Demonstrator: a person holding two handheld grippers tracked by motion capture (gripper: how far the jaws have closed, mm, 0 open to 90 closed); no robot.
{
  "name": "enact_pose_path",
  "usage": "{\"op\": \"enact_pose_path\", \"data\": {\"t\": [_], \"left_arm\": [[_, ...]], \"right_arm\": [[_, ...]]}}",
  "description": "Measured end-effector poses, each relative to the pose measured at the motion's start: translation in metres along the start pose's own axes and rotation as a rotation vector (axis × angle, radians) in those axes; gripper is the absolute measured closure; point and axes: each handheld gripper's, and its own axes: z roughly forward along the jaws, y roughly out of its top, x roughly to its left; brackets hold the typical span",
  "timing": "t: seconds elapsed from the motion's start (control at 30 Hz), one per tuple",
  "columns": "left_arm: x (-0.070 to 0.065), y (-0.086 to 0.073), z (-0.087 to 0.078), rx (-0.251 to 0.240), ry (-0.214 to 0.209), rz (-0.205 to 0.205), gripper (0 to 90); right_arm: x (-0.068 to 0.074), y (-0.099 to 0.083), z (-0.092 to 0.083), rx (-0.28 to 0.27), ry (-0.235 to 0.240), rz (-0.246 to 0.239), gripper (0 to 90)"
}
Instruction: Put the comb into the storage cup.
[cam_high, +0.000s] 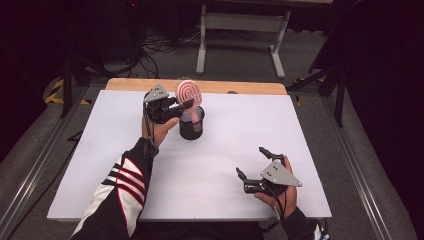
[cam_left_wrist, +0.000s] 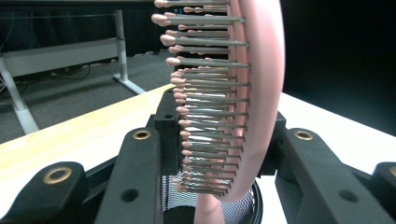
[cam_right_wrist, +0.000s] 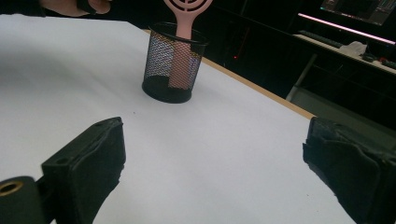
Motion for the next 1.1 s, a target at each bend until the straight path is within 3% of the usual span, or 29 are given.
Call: {"op": "enact_pose_path", "data": {"t": [0.2,0.4,0.47,0.57,0.73,1.1], "left_arm": [[0.002,-0.007,0.002,0.003,-0.012,-0.034,63.4],[0.008,-0.011,-0.002,-0.028,-0.016,-0.083,61.1],[0.008,-0.01,-0.003,-0.035,-0.007,-0.085,58.2],[0.009,-0.008,-0.007,-0.035,0.042,-0.067,52.3],[0.014,-0.007,-0.015,-0.046,0.08,-0.083,46.6],[0.023,-0.008,-0.026,-0.042,0.097,-0.099,41.2]], "right_arm": [[0.0,0.0,0.001,0.004,0.003,0.001,6.3],[0.001,0.0,0.001,0.003,0.004,-0.004,6.7],[0.001,-0.001,0.001,0.005,0.003,-0.004,6.7],[0.001,-0.001,0.002,0.007,0.002,-0.001,6.7],[0.002,-0.001,0.002,0.011,0.002,-0.005,6.7],[0.002,-0.001,0.003,0.019,0.005,-0.007,6.7]]}}
